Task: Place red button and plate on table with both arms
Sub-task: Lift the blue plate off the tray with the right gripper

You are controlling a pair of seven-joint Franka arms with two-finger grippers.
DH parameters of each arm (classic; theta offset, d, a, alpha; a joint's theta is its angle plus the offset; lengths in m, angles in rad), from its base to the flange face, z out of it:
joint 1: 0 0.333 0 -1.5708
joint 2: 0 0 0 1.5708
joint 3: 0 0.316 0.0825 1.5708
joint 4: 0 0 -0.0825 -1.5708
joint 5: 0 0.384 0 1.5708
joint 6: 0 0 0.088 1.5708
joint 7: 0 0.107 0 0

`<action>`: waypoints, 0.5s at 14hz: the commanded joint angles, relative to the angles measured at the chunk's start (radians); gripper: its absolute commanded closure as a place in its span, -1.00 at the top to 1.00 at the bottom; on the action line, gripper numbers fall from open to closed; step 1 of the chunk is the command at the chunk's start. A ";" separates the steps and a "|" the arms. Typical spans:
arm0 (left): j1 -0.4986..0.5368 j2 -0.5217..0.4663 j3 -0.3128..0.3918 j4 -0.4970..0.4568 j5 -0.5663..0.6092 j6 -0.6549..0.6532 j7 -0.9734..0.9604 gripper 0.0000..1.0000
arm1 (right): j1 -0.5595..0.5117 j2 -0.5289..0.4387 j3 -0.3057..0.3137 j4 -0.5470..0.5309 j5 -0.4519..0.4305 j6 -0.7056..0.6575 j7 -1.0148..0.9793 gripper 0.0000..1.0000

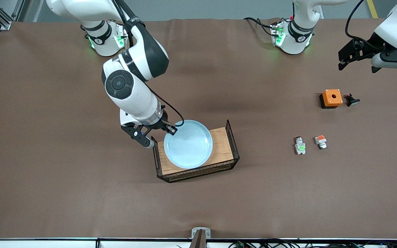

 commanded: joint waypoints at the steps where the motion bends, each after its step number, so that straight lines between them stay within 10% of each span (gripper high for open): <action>1: 0.004 -0.021 -0.008 -0.018 0.029 0.012 -0.003 1.00 | -0.040 -0.062 0.010 -0.001 0.032 -0.092 -0.061 -1.00; 7: 0.002 -0.021 -0.009 -0.015 0.027 0.010 -0.007 1.00 | -0.152 -0.179 0.005 -0.001 0.056 -0.330 -0.290 -1.00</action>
